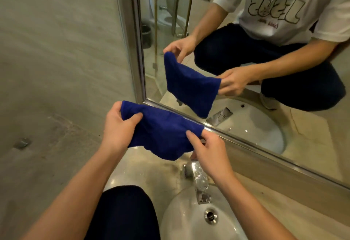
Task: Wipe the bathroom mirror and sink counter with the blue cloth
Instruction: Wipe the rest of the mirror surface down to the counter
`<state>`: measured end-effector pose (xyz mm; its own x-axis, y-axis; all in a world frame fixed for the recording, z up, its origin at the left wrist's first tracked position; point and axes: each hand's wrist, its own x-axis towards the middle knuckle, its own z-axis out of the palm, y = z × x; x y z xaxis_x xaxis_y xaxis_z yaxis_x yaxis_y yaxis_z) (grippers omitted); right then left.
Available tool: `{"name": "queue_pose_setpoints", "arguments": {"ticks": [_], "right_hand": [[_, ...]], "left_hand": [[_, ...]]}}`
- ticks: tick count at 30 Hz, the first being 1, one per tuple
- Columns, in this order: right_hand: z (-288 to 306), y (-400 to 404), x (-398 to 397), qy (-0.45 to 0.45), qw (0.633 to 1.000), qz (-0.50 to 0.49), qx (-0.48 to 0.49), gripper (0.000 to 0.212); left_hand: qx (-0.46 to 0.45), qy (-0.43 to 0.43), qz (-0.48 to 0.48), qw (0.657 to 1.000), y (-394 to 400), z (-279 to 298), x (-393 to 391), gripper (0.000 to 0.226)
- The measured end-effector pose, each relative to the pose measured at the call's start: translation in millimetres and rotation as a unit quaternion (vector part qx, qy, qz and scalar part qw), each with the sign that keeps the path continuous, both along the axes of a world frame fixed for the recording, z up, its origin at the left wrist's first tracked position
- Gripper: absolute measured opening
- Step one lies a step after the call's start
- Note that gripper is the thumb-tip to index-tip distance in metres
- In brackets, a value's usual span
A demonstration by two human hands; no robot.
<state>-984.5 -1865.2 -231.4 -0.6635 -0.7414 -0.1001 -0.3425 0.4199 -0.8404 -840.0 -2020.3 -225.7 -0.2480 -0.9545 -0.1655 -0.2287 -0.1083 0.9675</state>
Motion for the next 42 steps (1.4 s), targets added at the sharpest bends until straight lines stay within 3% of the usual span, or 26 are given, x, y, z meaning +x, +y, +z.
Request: {"name": "queue_pose_setpoints", "arguments": {"ticks": [2,4,7,9,13,17,25,28,31,33,37,42], "right_hand": [[-4.3,-21.8,8.0,-0.031,0.999,-0.005,-0.028,0.029],[-11.9,-44.7,11.0,-0.124,0.988,-0.035,-0.089,0.016],[-24.9,-71.5,9.8,-0.232,0.954,-0.110,-0.156,0.014],[-34.2,-82.1,8.3,-0.248,0.941,-0.152,-0.173,0.016],[-45.6,-96.7,7.0,-0.255,0.921,-0.204,-0.215,0.011],[-56.3,-102.3,12.4,-0.248,0.906,-0.261,-0.222,0.026],[-74.0,-132.1,11.5,-0.241,0.857,-0.412,-0.197,0.029],[-74.6,-126.6,9.5,-0.263,0.847,-0.441,-0.136,0.038],[-78.9,-115.6,2.1,-0.295,0.835,-0.451,-0.109,0.029],[-77.5,-112.3,-0.7,-0.324,0.820,-0.457,-0.116,0.023],[-73.9,-103.8,-6.7,-0.344,0.803,-0.471,-0.123,0.014],[-80.4,-67.7,-31.0,-0.343,0.794,-0.484,-0.135,0.013]], "left_hand": [[-0.072,-0.093,0.042,0.992,-18.1,-11.2,-2.1,0.013],[-0.154,-0.188,0.067,0.968,-31.3,-18.7,-7.6,0.018],[-0.190,-0.228,0.079,0.952,-42.8,-24.4,-22.6,0.023],[-0.192,-0.208,0.071,0.956,-52.3,-35.7,-34.4,0.024],[-0.120,-0.063,0.102,0.985,-61.7,-49.3,-53.9,0.023],[-0.054,0.027,0.134,0.989,-59.4,-56.0,-73.1,0.018],[0.003,0.010,0.095,0.995,-65.2,-91.0,-81.0,0.044],[0.108,-0.014,0.137,0.985,-65.4,-105.0,-86.4,0.074],[0.208,-0.010,0.173,0.963,-53.5,-100.6,-88.0,0.088],[0.267,0.017,0.172,0.948,-41.6,-88.8,-93.3,0.077],[0.333,0.100,0.123,0.930,-25.5,-77.8,-111.3,0.025],[0.311,0.059,0.087,0.945,3.1,-75.3,-134.3,0.015]]}}
